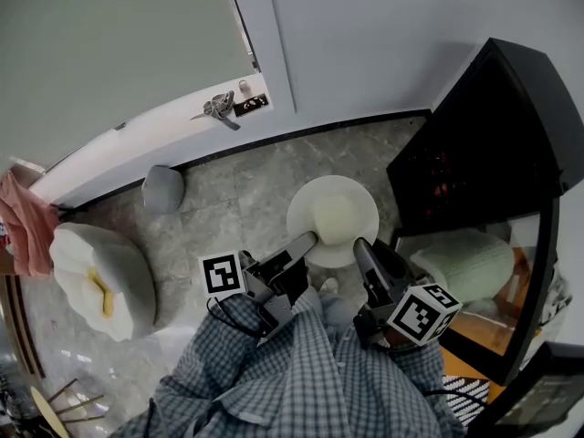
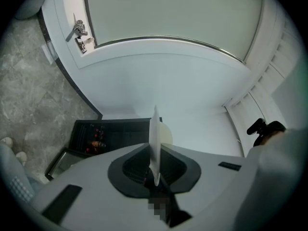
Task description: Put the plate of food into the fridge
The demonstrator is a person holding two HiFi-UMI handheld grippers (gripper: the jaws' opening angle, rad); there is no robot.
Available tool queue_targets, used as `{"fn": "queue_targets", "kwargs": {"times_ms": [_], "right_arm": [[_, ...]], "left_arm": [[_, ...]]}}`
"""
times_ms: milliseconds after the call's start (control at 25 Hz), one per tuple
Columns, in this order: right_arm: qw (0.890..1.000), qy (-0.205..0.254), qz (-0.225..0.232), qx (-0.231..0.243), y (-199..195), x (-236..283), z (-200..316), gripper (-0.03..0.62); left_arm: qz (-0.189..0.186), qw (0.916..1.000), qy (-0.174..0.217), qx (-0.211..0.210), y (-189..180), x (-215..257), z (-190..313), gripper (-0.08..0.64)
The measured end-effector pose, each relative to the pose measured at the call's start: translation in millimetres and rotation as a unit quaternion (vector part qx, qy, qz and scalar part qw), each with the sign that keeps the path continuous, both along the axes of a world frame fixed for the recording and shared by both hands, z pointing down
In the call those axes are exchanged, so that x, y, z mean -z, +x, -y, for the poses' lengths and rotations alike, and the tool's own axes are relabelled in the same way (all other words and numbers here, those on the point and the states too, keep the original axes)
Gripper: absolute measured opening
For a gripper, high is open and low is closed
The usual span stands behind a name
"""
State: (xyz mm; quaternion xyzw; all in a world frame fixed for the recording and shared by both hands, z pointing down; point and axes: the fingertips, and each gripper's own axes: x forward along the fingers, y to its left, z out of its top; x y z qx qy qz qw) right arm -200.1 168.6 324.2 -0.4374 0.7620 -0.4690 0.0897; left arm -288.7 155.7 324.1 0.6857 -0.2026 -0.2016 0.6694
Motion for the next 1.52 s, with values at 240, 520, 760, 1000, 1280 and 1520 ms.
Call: {"fn": "queue_targets", "kwargs": {"times_ms": [240, 520, 760, 1000, 1280, 1520], "right_arm": [[1.000, 0.009, -0.002, 0.005, 19, 2, -10, 0.100], [1.000, 0.013, -0.012, -0.002, 17, 8, -2, 0.100], [0.999, 0.028, -0.016, -0.015, 41, 6, -10, 0.100], [0.999, 0.028, -0.009, -0.032, 50, 2, -3, 0.100], [0.998, 0.021, -0.010, -0.052, 58, -5, 22, 0.100], [0.997, 0.014, -0.010, -0.079, 77, -6, 54, 0.100]], "left_arm": [[0.001, 0.9999, 0.014, 0.006, 18, 1, -10, 0.035], [-0.021, 0.9997, 0.011, 0.000, 17, 4, -2, 0.035], [-0.021, 0.9993, 0.028, -0.012, 41, 2, -7, 0.035], [-0.018, 0.9990, 0.032, -0.025, 51, 0, 2, 0.035], [-0.017, 0.9984, 0.024, -0.048, 60, -7, 32, 0.035], [-0.016, 0.9970, 0.016, -0.074, 80, -8, 68, 0.035]]}}
